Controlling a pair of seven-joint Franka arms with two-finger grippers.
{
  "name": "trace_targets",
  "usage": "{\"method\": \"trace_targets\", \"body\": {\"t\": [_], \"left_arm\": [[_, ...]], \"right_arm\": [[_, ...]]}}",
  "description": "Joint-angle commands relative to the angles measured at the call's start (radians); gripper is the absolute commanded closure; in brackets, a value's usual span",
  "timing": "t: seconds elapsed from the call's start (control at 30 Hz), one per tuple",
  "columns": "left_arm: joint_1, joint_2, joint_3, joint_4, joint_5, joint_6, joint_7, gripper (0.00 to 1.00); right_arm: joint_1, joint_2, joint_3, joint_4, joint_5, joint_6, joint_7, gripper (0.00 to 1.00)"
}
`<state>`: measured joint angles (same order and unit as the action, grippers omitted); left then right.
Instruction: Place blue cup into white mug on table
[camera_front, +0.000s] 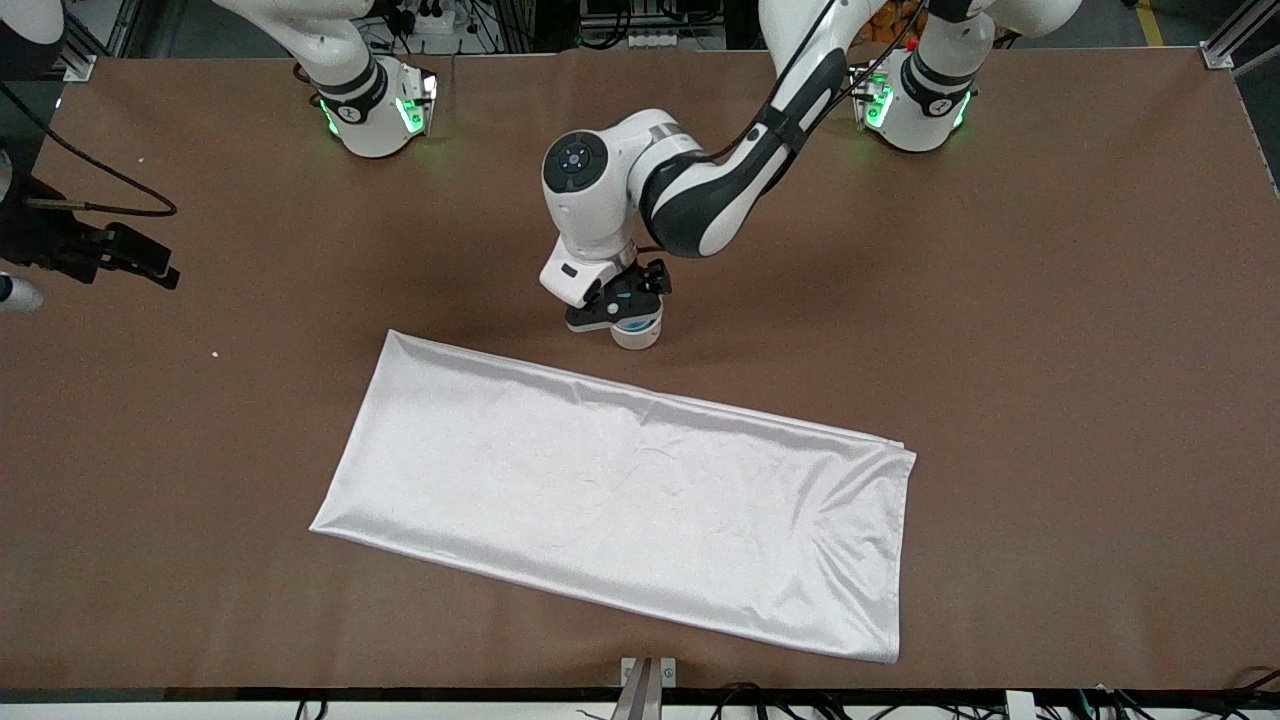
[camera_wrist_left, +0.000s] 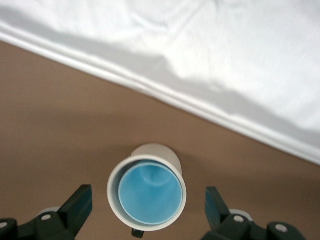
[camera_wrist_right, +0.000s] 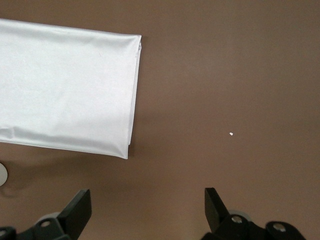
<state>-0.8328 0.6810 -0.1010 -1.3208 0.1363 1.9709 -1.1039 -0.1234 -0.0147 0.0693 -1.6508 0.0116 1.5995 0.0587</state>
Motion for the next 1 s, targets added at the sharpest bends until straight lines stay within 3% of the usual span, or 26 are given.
{"method": "trace_targets", "body": {"t": [0.0,0.3,0.97], "left_arm": [[0.058,-0.083,-0.003,-0.021,0.029,-0.015,0.036,0.00],[0.149,-0.182,0.004,-0.023,0.029,-0.030,0.088,0.00],[0.308,-0.366,-0.003,-0.023,-0.032,-0.213,0.234,0.00]], "right_arm": [[-0.035,0.010,0.012,0.028,-0.001,-0.027,0.012,0.00],[-0.025,0.010,0.021,0.028,-0.013,-0.026,0.009,0.00],[-0.002,0.010,0.023,0.022,-0.024,-0.027,0.009,0.00]]}}
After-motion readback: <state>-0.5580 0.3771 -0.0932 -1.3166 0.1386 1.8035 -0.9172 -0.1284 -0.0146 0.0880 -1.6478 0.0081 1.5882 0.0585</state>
